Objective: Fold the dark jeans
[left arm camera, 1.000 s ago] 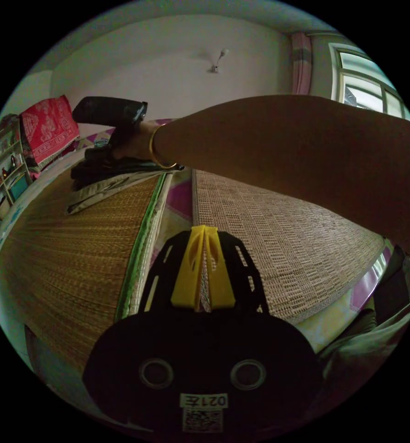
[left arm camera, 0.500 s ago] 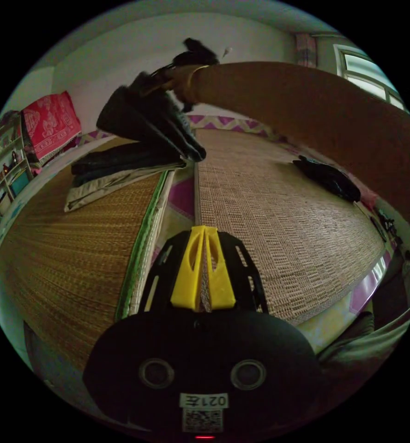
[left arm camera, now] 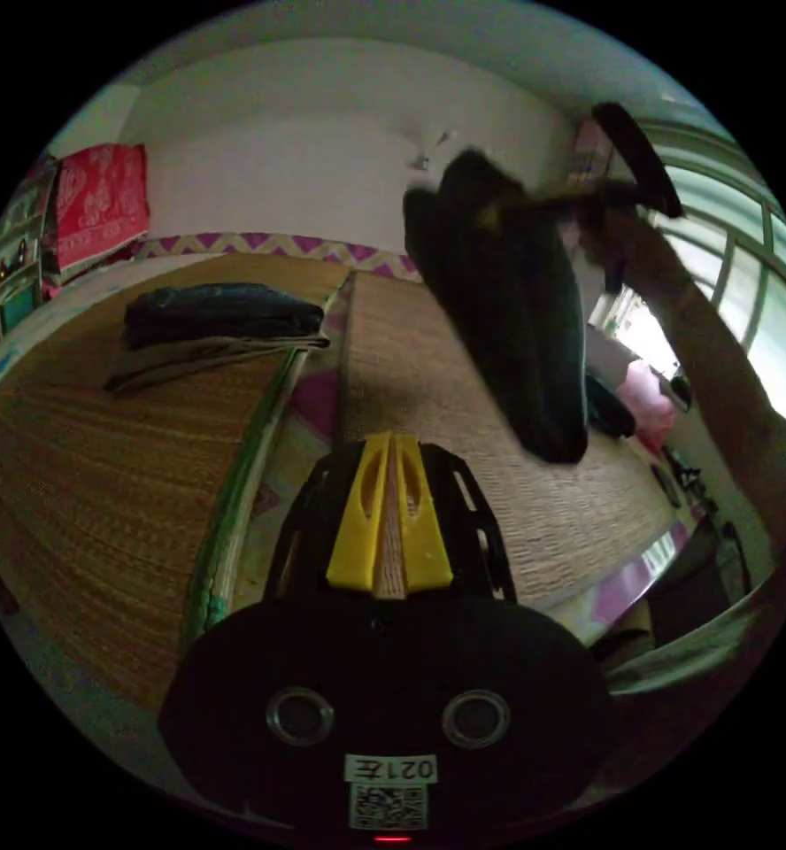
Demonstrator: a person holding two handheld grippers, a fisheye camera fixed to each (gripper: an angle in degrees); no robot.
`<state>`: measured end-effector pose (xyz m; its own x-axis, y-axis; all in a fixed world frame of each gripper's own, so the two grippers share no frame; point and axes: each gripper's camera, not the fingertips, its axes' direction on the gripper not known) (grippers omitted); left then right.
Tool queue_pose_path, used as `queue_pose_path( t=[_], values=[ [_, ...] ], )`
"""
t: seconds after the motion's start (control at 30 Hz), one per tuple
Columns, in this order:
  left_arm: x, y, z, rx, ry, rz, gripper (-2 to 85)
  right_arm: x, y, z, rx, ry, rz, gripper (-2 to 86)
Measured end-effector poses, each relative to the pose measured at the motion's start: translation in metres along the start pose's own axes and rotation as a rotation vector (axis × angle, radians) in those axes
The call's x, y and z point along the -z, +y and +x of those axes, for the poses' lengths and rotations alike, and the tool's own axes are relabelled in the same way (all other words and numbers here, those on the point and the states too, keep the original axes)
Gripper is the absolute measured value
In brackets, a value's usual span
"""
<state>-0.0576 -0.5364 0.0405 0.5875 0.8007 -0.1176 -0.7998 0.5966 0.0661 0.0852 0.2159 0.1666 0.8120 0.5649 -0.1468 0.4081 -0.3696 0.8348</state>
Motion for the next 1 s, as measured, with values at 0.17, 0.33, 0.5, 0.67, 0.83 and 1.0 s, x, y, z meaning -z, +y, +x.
queue_pose_path(
  t=[0.17,0.33,0.5,0.67,0.83,1.0],
  values=[
    [0.024,0.014,-0.011,0.114,0.058,0.013,-0.9,-0.054,0.065,-0.119,0.155,-0.072,-0.197,4.8],
    [0.026,0.021,-0.007,0.105,-0.006,-0.043,-0.7,0.028,0.109,-0.056,-0.187,-0.179,0.026,5.4],
    [0.008,0.007,0.009,0.070,0.039,-0.090,-0.9,0.117,0.195,0.044,-0.543,-0.337,0.257,5.4],
    [-0.010,-0.007,0.035,0.018,0.086,-0.095,-0.9,0.220,0.385,0.126,-1.025,-0.374,0.586,4.9],
    [-0.044,-0.035,0.094,-0.138,0.172,-0.119,0.2,0.268,0.581,0.148,-1.514,-0.235,0.735,5.2],
    [-0.091,-0.055,0.177,-0.440,0.223,-0.198,7.1,0.255,0.657,0.161,-1.717,-0.434,0.750,6.9]
  ],
)
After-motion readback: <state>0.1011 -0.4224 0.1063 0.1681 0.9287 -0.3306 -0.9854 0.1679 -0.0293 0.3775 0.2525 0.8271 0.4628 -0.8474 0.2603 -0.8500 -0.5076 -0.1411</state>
